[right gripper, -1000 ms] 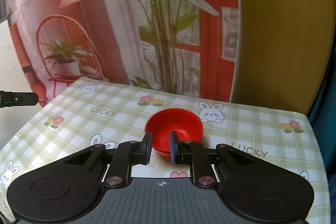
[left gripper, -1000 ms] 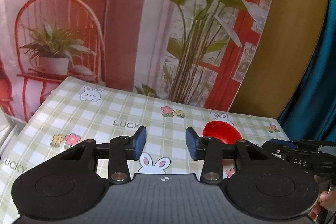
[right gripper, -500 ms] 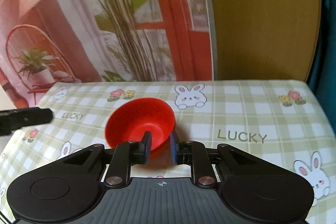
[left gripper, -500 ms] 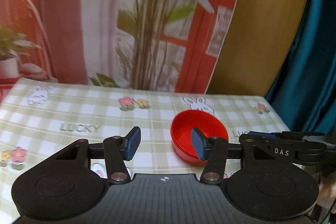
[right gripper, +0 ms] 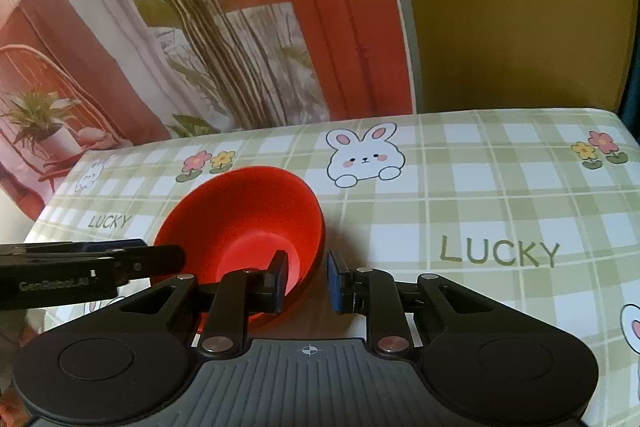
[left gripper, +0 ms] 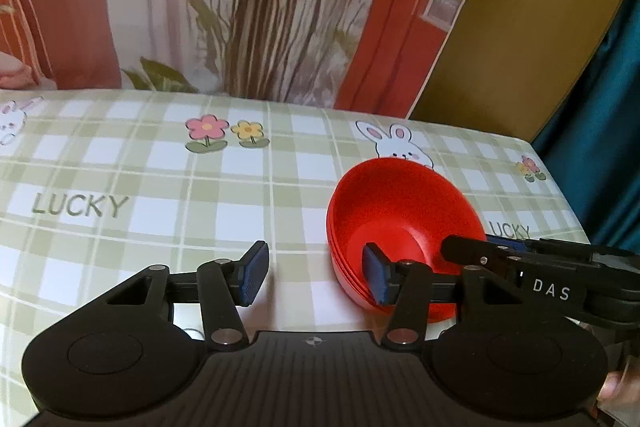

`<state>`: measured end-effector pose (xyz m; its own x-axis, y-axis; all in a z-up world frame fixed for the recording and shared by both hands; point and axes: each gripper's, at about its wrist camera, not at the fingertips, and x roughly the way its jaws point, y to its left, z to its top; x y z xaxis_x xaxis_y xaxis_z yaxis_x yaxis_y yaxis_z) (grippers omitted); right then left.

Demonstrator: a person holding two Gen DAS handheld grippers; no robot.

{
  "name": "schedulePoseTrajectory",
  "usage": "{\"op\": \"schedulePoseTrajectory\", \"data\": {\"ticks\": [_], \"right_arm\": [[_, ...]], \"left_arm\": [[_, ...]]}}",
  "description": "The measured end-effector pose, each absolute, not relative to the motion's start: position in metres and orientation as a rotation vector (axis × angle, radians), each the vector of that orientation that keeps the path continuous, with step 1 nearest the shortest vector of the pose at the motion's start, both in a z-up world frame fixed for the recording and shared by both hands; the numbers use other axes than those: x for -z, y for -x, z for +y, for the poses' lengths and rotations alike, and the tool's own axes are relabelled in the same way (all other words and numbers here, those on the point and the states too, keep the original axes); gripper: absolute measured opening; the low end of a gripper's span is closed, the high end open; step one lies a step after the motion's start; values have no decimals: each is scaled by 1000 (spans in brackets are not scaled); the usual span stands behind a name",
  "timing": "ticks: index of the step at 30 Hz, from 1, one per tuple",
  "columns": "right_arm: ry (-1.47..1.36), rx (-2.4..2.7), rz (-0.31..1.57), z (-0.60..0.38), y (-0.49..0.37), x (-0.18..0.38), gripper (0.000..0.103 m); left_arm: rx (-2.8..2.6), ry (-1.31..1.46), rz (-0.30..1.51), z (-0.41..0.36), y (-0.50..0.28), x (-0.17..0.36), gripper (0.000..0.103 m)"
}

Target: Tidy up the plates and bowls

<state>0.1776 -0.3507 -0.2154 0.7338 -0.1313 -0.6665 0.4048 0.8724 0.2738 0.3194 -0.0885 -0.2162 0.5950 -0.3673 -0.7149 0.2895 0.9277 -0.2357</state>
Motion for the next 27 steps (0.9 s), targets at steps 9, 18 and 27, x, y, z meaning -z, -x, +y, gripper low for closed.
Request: {"op": "schedulePoseTrajectory", "data": {"ticks": [9, 18, 27], "right_arm": [[-424, 319, 681, -348, -180, 217, 15], [-439, 331, 666, -340, -172, 204, 12], [-420, 315, 633, -313, -162, 172, 11]], "left_arm": [[439, 143, 856, -97, -324, 223, 18], [430, 119, 849, -93, -308, 212, 17], [417, 103, 799, -77, -278, 180, 18]]}}
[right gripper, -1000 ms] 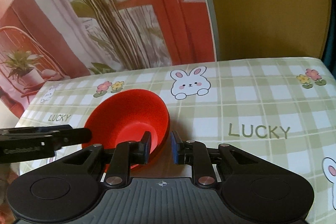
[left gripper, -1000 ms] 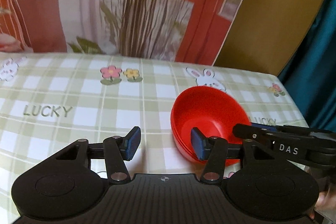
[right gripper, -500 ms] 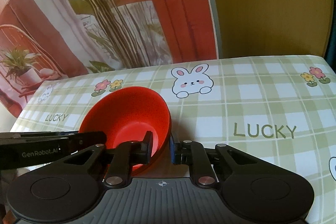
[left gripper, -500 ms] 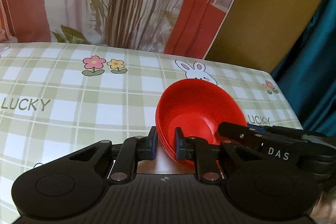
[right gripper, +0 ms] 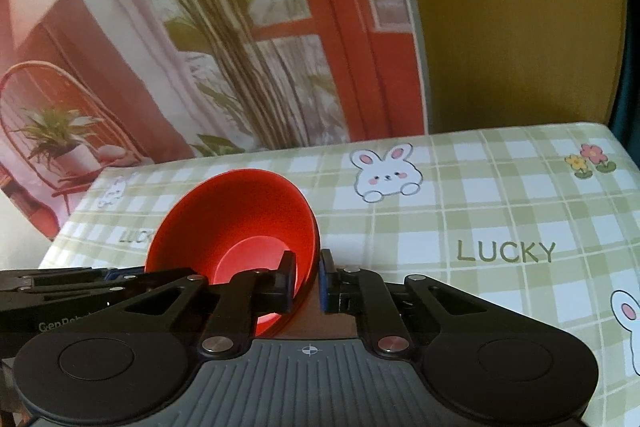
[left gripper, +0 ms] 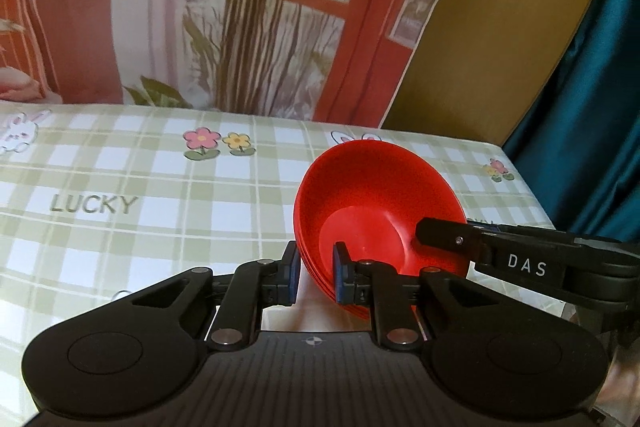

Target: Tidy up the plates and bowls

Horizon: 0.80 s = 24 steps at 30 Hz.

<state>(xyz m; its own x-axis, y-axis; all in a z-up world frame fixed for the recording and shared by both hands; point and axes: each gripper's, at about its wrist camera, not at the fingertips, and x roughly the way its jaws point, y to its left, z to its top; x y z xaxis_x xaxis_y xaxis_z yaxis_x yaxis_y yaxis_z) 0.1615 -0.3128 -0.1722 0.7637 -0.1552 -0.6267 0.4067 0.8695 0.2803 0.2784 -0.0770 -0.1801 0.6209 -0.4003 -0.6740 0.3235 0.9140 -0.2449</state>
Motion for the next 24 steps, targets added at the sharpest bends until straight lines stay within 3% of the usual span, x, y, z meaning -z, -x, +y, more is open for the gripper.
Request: {"op": "schedulePoseTrajectory", "data": {"ticks": [24], "right_arm": [[-347, 250, 613, -218, -135, 131, 10]], "left_arm": [[342, 126, 702, -14, -189, 141, 19]]}}
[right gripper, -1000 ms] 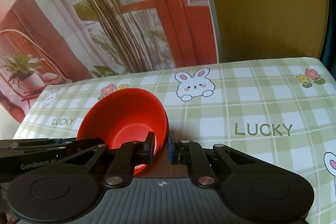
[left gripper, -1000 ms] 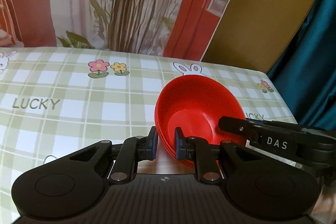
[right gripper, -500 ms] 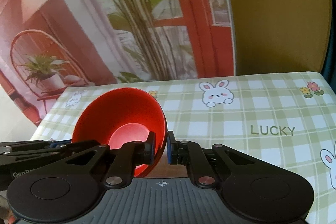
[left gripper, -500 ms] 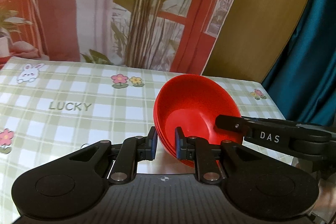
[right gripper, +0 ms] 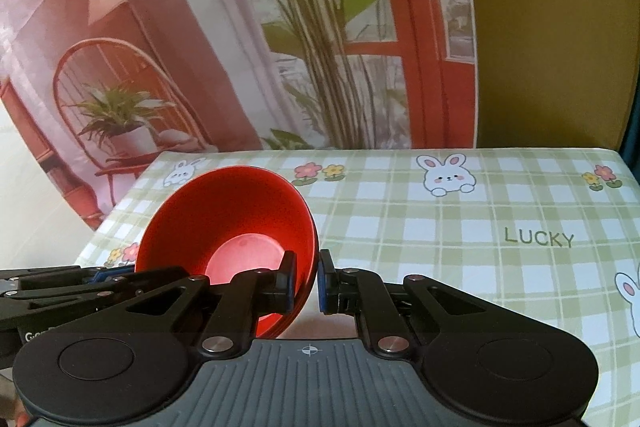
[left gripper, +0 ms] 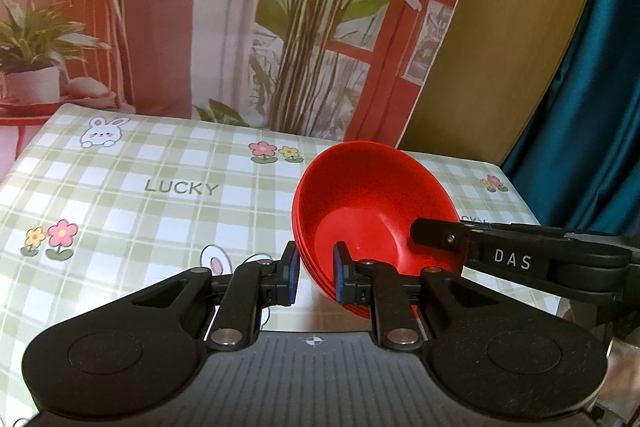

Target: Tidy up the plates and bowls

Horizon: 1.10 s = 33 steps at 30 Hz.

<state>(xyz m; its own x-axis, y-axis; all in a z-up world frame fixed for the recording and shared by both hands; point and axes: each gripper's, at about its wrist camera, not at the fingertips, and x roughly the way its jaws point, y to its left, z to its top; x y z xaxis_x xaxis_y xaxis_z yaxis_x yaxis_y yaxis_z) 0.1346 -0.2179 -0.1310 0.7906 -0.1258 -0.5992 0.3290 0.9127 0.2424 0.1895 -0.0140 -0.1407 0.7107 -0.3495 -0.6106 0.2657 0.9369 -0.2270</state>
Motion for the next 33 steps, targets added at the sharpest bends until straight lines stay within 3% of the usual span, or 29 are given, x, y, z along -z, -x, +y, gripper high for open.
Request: {"op": "schedulePoseTrajectory", "data": {"ticks": [33], "right_arm": [[-322, 193, 720, -158, -106, 164, 10]], "left_arm": [[333, 182, 788, 27, -130, 178, 20]]}}
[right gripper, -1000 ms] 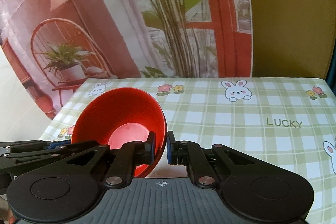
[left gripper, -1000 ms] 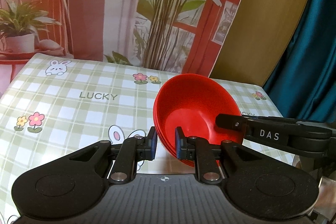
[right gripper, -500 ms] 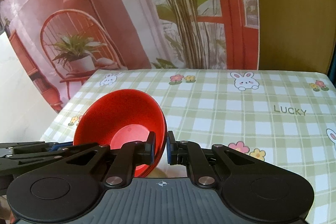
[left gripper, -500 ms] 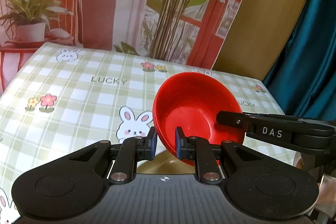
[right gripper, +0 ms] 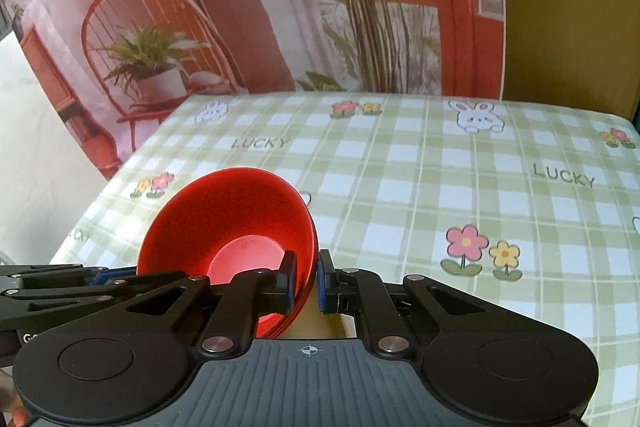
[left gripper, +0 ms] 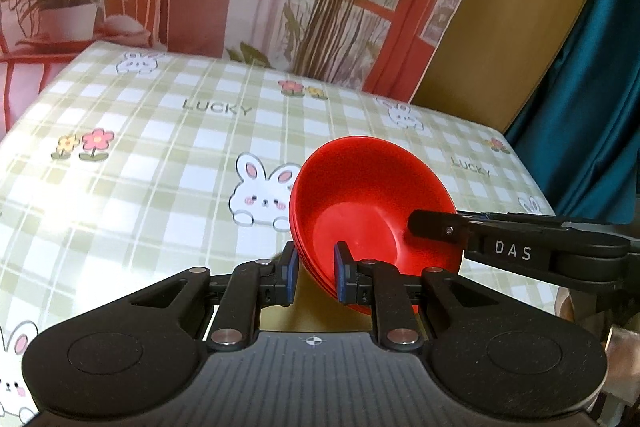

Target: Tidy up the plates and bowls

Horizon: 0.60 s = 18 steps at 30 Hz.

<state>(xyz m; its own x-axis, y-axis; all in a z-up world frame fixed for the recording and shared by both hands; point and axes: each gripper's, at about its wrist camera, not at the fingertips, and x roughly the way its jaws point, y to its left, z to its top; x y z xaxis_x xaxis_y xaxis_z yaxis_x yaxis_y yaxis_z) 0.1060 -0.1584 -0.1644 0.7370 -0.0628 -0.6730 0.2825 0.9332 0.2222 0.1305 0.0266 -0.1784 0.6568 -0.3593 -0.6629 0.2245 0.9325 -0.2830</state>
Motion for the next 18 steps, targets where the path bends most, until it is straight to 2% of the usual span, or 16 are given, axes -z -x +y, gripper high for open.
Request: {"op": "schedulePoseTrajectory", "data": {"ticks": [18], "right_arm": [[-335, 176, 787, -149, -95, 191, 9]], "left_arm": [[326, 187, 847, 30, -113, 198, 21]]}}
